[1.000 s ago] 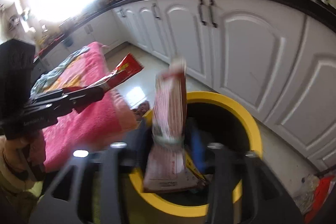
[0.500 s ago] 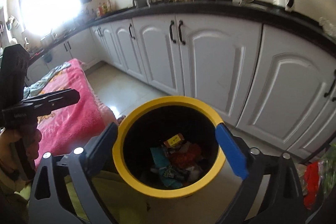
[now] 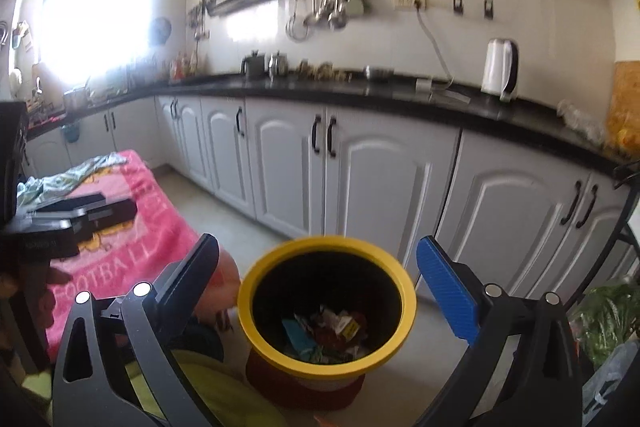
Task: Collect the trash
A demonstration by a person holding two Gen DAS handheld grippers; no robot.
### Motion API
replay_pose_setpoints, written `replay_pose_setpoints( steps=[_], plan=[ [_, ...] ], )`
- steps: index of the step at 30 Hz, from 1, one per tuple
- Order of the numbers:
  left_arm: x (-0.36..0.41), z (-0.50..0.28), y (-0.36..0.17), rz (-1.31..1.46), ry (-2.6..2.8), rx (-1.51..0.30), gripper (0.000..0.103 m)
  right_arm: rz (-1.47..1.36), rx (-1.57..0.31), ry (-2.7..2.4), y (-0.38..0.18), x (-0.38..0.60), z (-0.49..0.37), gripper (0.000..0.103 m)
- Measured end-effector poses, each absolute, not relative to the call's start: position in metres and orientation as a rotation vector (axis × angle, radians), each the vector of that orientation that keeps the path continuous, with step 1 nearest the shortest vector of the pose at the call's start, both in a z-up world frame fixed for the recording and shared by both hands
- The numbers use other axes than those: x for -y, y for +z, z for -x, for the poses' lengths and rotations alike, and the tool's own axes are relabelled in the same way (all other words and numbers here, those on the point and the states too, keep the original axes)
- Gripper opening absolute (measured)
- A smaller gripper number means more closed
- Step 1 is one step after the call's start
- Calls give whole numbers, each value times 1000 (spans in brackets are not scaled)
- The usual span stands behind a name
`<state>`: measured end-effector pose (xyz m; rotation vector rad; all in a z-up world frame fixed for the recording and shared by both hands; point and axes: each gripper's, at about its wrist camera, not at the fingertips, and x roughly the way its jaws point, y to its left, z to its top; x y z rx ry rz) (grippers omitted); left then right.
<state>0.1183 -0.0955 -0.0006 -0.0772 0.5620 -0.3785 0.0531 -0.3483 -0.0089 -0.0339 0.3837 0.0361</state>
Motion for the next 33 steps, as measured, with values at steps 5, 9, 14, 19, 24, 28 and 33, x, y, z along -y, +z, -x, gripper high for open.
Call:
replay_pose_setpoints(
  steps=[5,9,14,19,24,28,33],
  plan=[
    [83,-94,2,73,-319,-510,92,37,-300,10,-6,332,-29,97],
    [73,-80,3,82,-271,-468,92,53,-250,7,-6,325,-15,97],
    [64,-63,4,87,-226,-397,92,-1,-228,-15,-12,324,-1,97],
    [61,-54,5,103,-251,-366,92,3,-251,-27,-21,317,4,97],
    [63,-50,7,89,-253,-344,92,9,-254,-39,-23,315,4,97],
    [64,-48,7,83,-257,-331,92,10,-268,-42,-25,313,4,97],
    [64,-48,6,83,-252,-333,92,10,-268,-40,-25,313,4,97]
  ],
)
